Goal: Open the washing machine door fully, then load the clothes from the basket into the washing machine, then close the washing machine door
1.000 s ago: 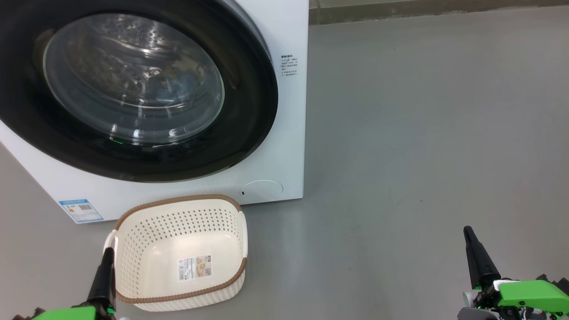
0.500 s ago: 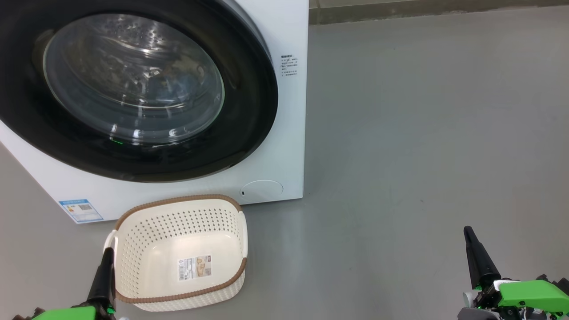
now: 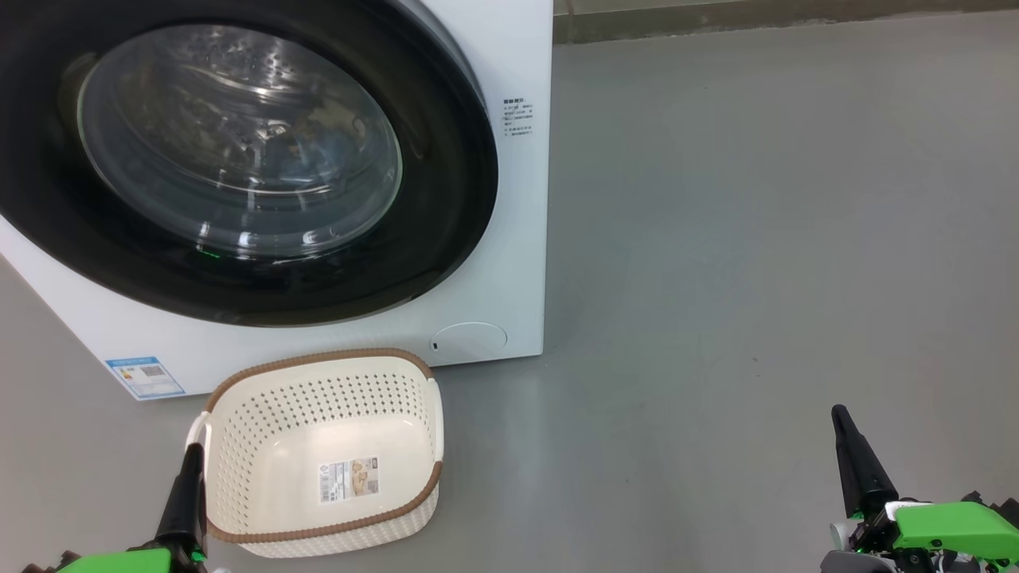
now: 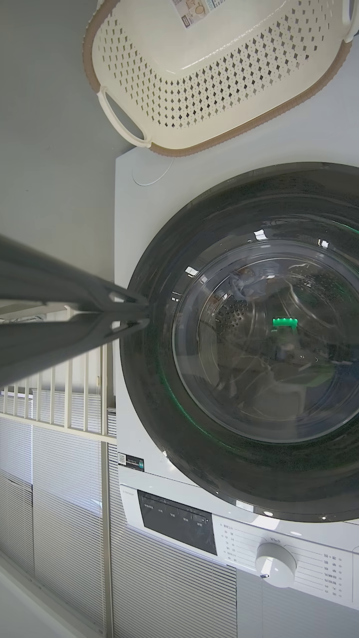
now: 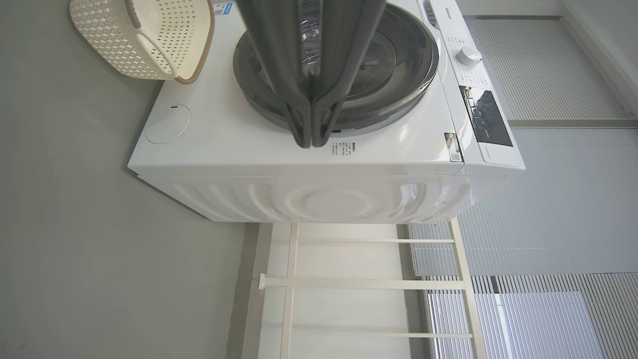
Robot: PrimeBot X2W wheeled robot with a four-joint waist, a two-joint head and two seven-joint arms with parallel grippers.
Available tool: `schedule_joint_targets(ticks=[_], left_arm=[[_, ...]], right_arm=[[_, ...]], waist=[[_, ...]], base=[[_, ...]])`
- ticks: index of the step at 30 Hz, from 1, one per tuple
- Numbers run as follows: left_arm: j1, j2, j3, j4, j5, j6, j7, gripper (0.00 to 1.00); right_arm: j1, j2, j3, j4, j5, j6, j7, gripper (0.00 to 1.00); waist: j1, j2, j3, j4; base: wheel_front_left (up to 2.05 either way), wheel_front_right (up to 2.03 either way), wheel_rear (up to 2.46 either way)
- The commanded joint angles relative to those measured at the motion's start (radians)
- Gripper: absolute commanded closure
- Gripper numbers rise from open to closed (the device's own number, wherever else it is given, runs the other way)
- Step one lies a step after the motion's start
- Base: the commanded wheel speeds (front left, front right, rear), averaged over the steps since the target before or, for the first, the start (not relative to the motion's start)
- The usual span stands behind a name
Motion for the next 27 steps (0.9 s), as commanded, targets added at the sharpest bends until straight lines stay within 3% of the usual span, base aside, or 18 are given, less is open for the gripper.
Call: schedule_joint_targets(ticks=[1, 27], left_arm=[[-0.04, 0.015, 0.034, -0.02, -0.003, -0.003, 0.006, 1.0], [-0.04, 0.014, 0.034, -0.02, -0.003, -0.003, 0.007, 1.0]], right_arm=[[-0.039, -0.005, 0.017, -0.025, -0.002, -0.001, 0.007, 1.0], [-0.04, -0.002, 0.013, -0.024, -0.006, -0.001, 0.011, 1.0]], waist=[[0.0, 0.0, 0.0, 0.0], [0.0, 0.0, 0.0, 0.0]], base=[[0.0, 0.0, 0.0], [0.0, 0.0, 0.0]])
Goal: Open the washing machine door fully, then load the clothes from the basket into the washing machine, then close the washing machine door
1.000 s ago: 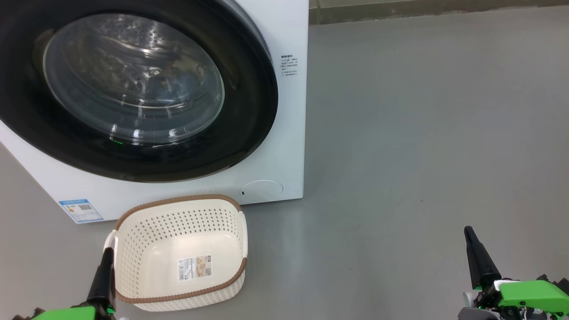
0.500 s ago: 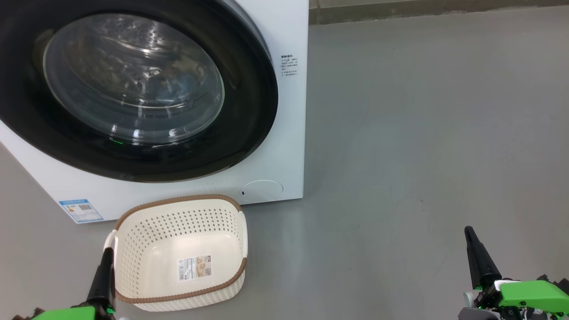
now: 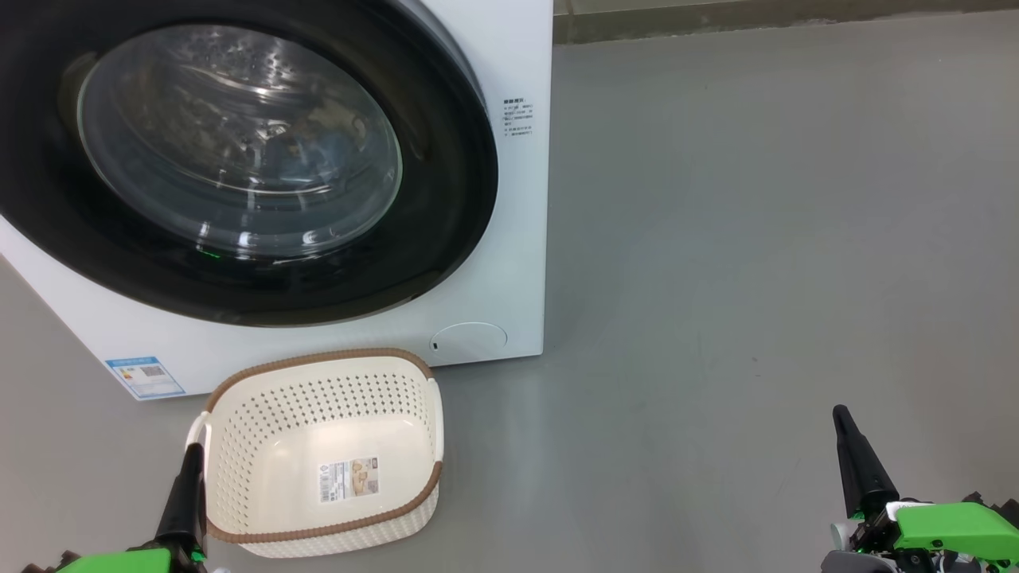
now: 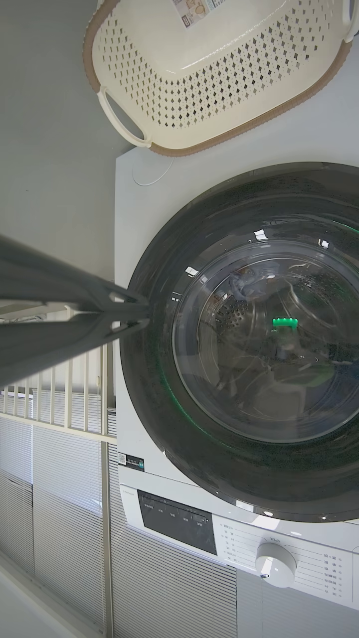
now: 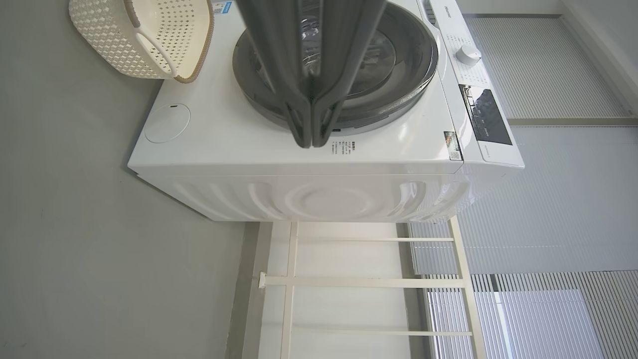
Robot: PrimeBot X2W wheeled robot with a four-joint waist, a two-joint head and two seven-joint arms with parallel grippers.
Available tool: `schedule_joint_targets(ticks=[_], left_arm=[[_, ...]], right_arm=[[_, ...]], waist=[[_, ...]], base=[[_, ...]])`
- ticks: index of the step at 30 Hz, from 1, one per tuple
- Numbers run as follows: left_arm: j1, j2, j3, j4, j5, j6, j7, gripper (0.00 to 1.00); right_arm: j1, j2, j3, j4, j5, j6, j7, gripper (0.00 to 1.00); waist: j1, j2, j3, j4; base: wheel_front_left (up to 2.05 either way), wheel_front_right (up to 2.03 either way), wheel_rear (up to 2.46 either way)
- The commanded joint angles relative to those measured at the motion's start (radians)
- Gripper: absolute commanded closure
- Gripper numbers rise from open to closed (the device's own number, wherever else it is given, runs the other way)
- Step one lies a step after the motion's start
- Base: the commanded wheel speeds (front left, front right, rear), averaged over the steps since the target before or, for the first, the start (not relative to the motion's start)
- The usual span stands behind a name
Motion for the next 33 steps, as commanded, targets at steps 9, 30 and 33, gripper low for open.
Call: schedule_joint_targets(ticks=[9, 30, 33], left_arm=[[-0.04, 0.014, 0.034, -0.02, -0.002, -0.003, 0.006, 1.0], [-0.04, 0.014, 0.034, -0.02, -0.002, -0.003, 0.006, 1.0], [-0.04, 0.014, 0.034, -0.02, -0.002, -0.003, 0.006, 1.0]], right_arm=[[-0.04, -0.004, 0.018, -0.025, -0.006, -0.001, 0.01, 1.0], [-0.04, -0.002, 0.016, -0.024, -0.008, -0.001, 0.012, 1.0], [-0.04, -0.002, 0.016, -0.024, -0.008, -0.001, 0.012, 1.0]], waist=[[0.0, 0.0, 0.0, 0.0], [0.0, 0.0, 0.0, 0.0], [0.0, 0.0, 0.0, 0.0]], base=[[0.0, 0.0, 0.0], [0.0, 0.0, 0.0], [0.0, 0.0, 0.0]])
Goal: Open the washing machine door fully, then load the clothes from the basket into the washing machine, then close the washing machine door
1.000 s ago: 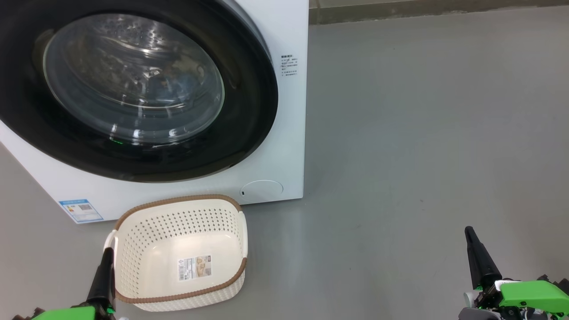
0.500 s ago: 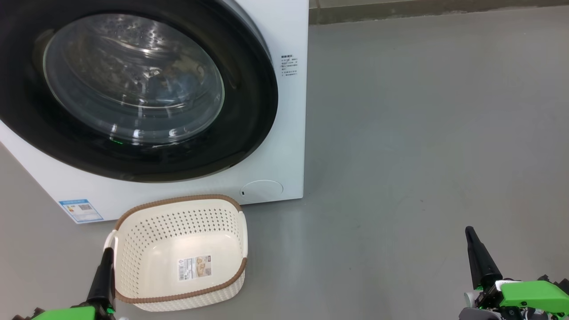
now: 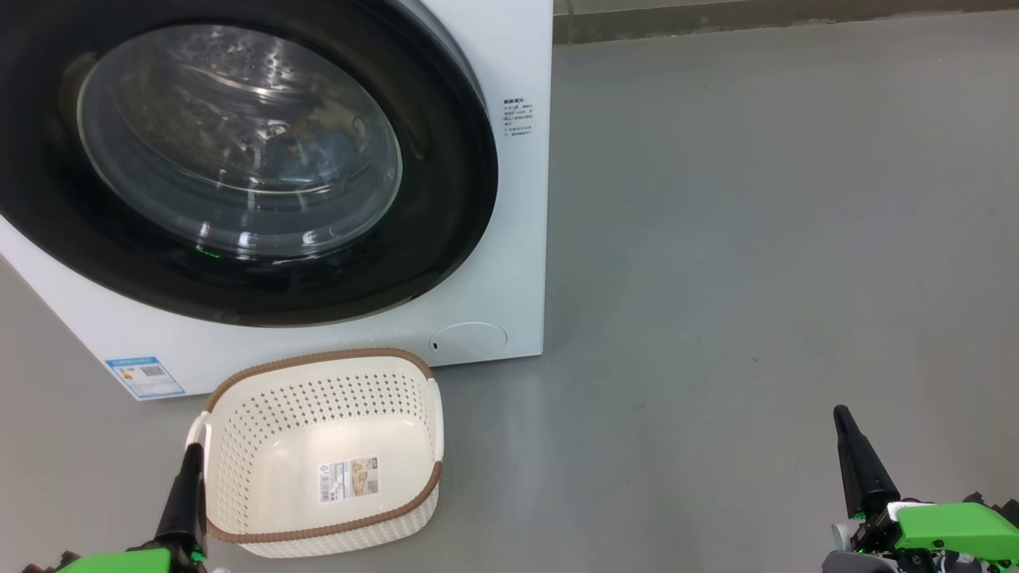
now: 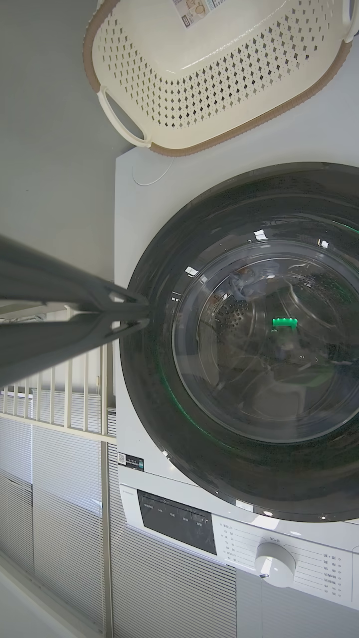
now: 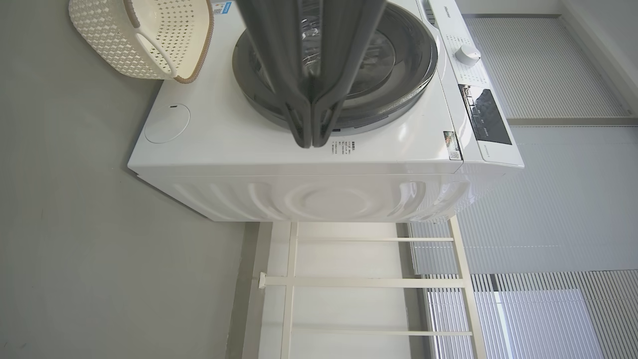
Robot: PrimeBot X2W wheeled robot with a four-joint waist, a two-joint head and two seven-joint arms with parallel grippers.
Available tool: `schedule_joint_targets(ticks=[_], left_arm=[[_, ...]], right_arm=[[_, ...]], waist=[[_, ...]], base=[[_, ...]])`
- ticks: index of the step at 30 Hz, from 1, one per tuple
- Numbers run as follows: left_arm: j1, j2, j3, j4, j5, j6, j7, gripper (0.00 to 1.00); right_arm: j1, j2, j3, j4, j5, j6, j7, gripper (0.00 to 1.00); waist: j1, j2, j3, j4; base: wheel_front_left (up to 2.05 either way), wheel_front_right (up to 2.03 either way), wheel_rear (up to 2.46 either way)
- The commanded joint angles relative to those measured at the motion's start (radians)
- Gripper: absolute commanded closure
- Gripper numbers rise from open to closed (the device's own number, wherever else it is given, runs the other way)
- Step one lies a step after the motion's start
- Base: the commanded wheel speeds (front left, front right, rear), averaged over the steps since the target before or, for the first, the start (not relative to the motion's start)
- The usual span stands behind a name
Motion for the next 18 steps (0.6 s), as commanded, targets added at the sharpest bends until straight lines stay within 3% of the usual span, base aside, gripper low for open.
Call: schedule_joint_targets(ticks=[1, 18], left_arm=[[-0.04, 0.014, 0.033, -0.02, -0.002, -0.003, 0.006, 1.0], [-0.04, 0.014, 0.034, -0.02, -0.002, -0.003, 0.006, 1.0]], right_arm=[[-0.04, -0.003, 0.021, -0.025, -0.008, -0.001, 0.005, 1.0], [-0.04, -0.003, 0.02, -0.025, -0.009, -0.001, 0.006, 1.0]], waist=[[0.0001, 0.0, 0.0, 0.0], [0.0001, 0.0, 0.0, 0.0]], base=[[0.0, 0.0, 0.0], [0.0, 0.0, 0.0]])
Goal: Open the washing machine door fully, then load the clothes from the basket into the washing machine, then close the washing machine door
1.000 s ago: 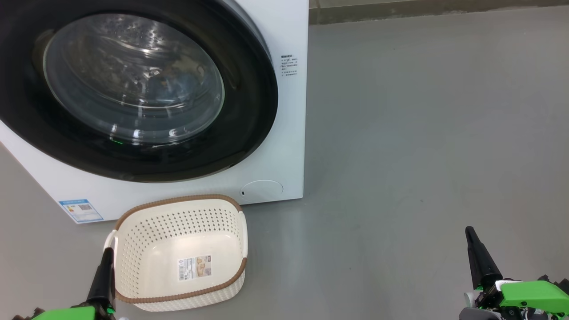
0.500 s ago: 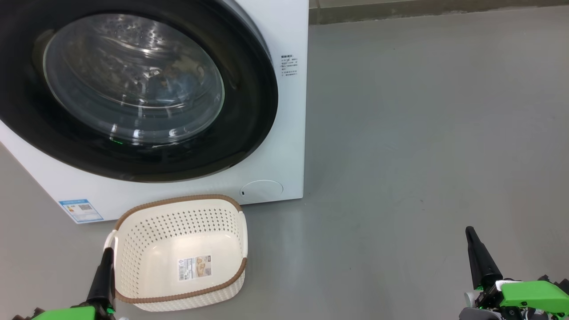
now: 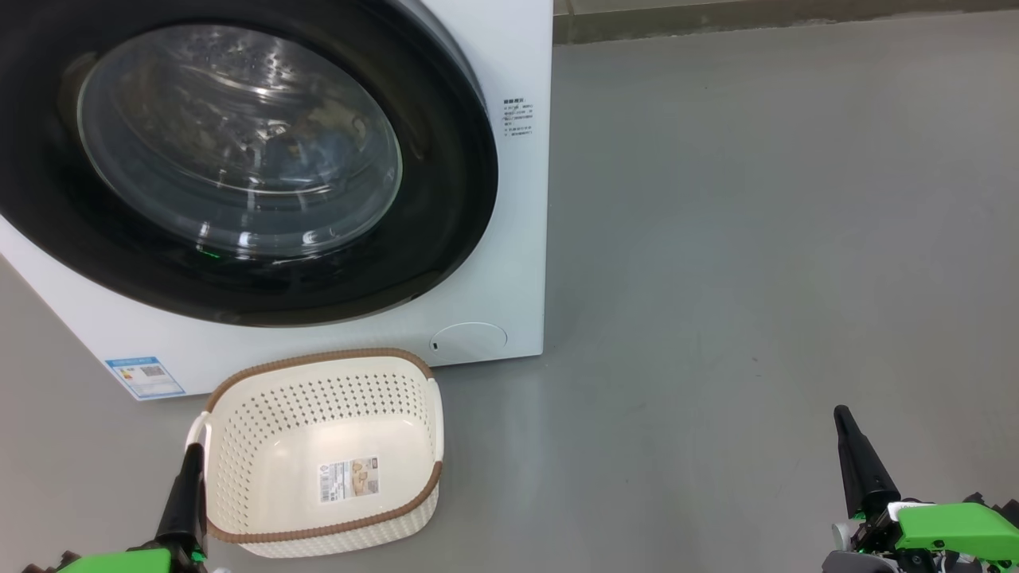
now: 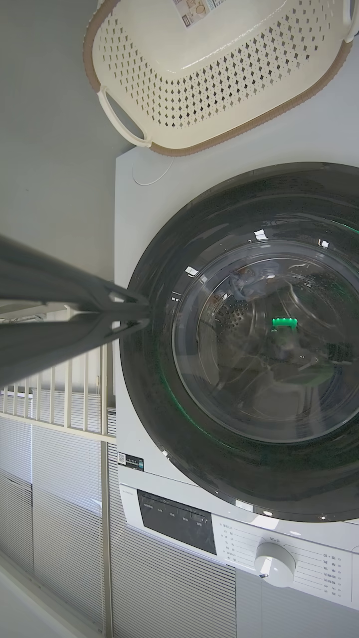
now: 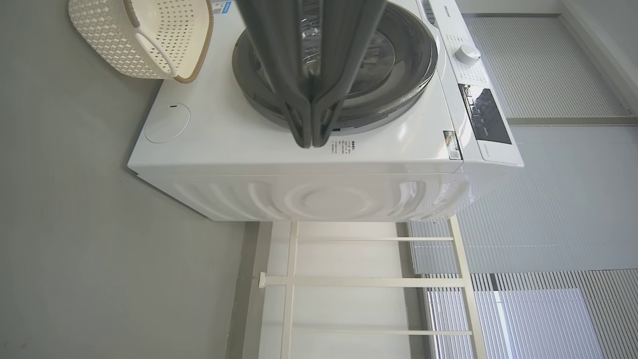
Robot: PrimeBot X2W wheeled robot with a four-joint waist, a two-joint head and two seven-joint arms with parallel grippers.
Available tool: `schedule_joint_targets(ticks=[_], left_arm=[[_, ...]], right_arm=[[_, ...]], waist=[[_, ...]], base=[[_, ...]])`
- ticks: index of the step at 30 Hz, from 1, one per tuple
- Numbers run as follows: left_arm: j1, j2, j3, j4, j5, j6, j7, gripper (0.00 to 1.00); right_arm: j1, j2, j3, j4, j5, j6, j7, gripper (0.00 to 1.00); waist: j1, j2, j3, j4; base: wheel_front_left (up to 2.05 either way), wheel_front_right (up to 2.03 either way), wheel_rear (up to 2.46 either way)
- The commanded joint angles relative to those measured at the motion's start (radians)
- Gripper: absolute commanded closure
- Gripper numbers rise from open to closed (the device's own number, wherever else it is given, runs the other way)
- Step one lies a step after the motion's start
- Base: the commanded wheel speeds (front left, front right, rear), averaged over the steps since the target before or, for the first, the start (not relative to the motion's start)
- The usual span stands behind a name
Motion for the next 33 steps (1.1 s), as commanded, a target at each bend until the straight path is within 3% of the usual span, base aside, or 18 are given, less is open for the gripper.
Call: schedule_joint_targets(ticks=[1, 33], left_arm=[[-0.04, 0.015, 0.033, -0.02, -0.002, -0.003, 0.006, 1.0], [-0.04, 0.015, 0.033, -0.02, -0.002, -0.003, 0.006, 1.0]], right_arm=[[-0.04, -0.003, 0.022, -0.025, -0.009, -0.001, 0.006, 1.0], [-0.041, -0.002, 0.02, -0.024, -0.01, -0.001, 0.008, 1.0]], waist=[[0.0, 0.0, 0.0, 0.0], [0.0, 0.0, 0.0, 0.0]], base=[[0.0, 0.0, 0.0], [0.0, 0.0, 0.0]])
